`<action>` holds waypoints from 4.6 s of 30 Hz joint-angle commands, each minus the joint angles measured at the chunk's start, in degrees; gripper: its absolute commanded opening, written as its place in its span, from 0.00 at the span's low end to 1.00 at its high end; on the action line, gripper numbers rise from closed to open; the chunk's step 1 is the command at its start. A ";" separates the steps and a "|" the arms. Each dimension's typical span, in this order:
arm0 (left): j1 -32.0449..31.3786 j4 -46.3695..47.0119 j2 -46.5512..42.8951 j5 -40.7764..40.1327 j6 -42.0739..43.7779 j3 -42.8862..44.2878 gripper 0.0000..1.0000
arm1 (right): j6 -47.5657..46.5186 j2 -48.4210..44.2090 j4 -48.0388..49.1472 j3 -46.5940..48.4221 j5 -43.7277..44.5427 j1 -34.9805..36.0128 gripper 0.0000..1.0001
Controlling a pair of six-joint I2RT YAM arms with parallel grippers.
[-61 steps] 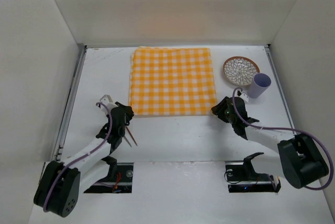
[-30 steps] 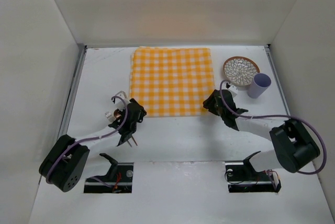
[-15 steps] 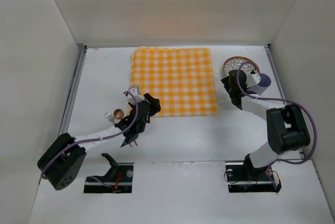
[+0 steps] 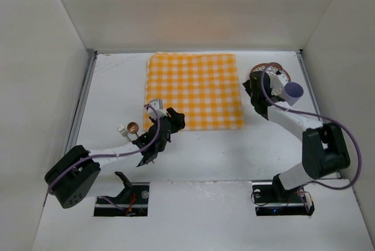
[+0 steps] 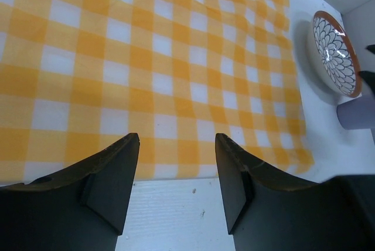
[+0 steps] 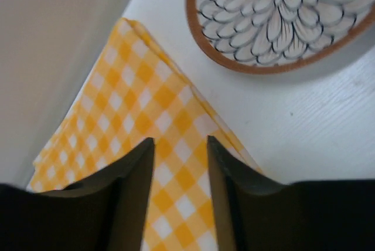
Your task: Set the dinner table for one person
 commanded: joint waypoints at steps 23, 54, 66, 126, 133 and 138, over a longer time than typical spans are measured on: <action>7.45 4.18 -4.63 4.44 -2.71 -4.86 0.53 | -22.83 -9.15 -24.01 7.87 2.34 -24.29 0.63; 8.95 4.89 -0.41 5.24 -3.95 -4.42 0.54 | -31.61 -5.68 -22.69 23.30 2.78 -4.35 0.07; 7.37 5.94 1.25 3.92 -3.51 -4.07 0.54 | -34.60 29.06 -30.33 59.61 -9.09 -0.30 0.07; 0.62 7.43 -2.85 -0.98 5.96 -3.10 0.46 | -12.46 -2.65 6.93 2.88 -22.45 -24.45 0.44; -5.20 20.18 -5.07 -4.34 15.74 -6.36 0.48 | -11.05 5.51 8.69 -1.98 -22.19 -30.88 0.62; -4.42 19.65 -4.10 -4.69 15.39 -6.18 0.51 | -10.09 11.58 9.83 1.01 -25.26 -31.23 0.60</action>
